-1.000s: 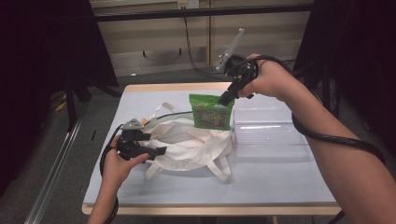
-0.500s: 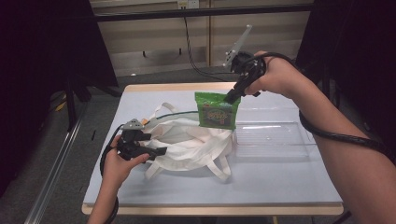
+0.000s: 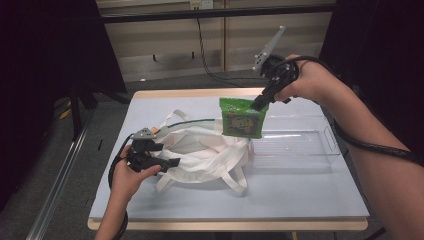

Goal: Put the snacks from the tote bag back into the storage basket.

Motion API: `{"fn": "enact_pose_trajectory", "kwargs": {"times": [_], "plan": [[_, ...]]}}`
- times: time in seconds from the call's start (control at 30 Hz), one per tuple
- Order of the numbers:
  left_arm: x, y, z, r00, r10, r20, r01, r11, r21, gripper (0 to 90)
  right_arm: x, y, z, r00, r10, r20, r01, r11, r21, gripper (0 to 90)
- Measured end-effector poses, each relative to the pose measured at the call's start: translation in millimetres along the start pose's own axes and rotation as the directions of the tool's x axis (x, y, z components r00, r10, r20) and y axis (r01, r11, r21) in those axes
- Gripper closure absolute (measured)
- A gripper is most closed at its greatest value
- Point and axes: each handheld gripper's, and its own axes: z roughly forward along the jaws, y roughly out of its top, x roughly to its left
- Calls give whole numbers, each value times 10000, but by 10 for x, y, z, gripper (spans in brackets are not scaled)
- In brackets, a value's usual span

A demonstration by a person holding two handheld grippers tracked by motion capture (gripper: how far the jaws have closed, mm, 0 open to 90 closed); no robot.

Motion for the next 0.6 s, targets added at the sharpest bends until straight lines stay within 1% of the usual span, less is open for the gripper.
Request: {"fn": "enact_pose_trajectory", "kwargs": {"times": [0.13, 0.17, 0.2, 0.23, 0.4, 0.5, 0.53, 0.6], "plan": [[-9, 6, 11, 9999, 6, 129, -6, 10000, -51, 83, -17, -66, -33, 10000, 66, 44, -66, 9999, 76, 900], [-11, 10, 5, 10000, 9, 53, -9, 10000, -35, 83, -18, -77, -39, 9999, 103, 14, -103, 9999, 100, 900], [-11, 11, 2, 10000, 14, 57, -13, 10000, -57, 82, -22, -96, -44, 9999, 110, 50, -110, 9999, 73, 900], [-13, 12, 0, 10000, -14, 66, 15, 10000, -71, 82, -29, -114, -52, 10000, 63, -27, -62, 9999, 104, 900], [-10, 11, -3, 10000, 29, 18, -29, 10000, -13, 82, -48, -207, -98, 9997, 233, 88, -234, 9996, 124, 900], [-10, 10, 1, 10000, 50, 14, -50, 10000, -4, 82, -56, -260, -107, 9997, 230, 96, -230, 9997, 7, 900], [-12, 10, 2, 10000, 45, 25, -45, 10000, -12, 82, -59, -276, -113, 9997, 246, 51, -247, 9996, 98, 900], [-13, 12, 1, 10000, 41, 35, -41, 10000, -21, 82, -66, -310, -123, 9998, 170, 55, -170, 9999, 32, 900]]}}
